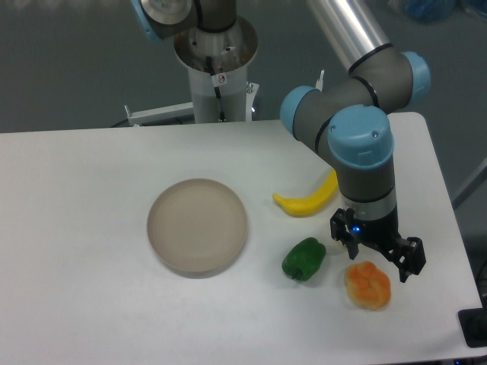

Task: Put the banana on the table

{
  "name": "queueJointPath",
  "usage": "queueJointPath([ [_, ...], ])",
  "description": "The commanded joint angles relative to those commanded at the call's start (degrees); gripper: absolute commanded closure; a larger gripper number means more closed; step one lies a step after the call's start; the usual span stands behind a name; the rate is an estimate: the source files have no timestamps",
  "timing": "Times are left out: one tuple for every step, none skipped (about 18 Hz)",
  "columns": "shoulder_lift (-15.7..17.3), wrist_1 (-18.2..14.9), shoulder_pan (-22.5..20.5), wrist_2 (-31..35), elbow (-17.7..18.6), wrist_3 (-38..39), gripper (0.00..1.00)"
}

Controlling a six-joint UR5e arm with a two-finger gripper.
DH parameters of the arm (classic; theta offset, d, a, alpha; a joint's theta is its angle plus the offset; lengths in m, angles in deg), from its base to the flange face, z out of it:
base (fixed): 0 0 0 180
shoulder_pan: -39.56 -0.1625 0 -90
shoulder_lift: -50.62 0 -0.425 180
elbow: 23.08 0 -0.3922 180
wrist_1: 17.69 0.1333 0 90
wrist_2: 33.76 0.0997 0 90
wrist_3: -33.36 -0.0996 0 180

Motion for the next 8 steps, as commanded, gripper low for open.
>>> queueJointPath([
  [0.0,0.0,0.0,0.0,-0.09,0.0,0.0],
  [-0.09,0.0,0.0,0.0,-0.44,-0.09,0.0],
  [-0.17,-0.09,-0.09,0.0,-0.79,-0.09,0.0],
  [-0.18,-0.09,0.0,0.09,-0.79,-0.26,0.0],
  [-0.09,-0.09,0.0,1.05,-0.7,-0.26,0.0],
  [-0.17,0.0,0.0,2.27,-0.7,-0.35,0.0],
  [-0.26,0.0,0.09,2.89,-0.79,-0.35,0.0],
  [-0.35,0.09,0.26,2.81,-0.88,-0.09,0.0],
])
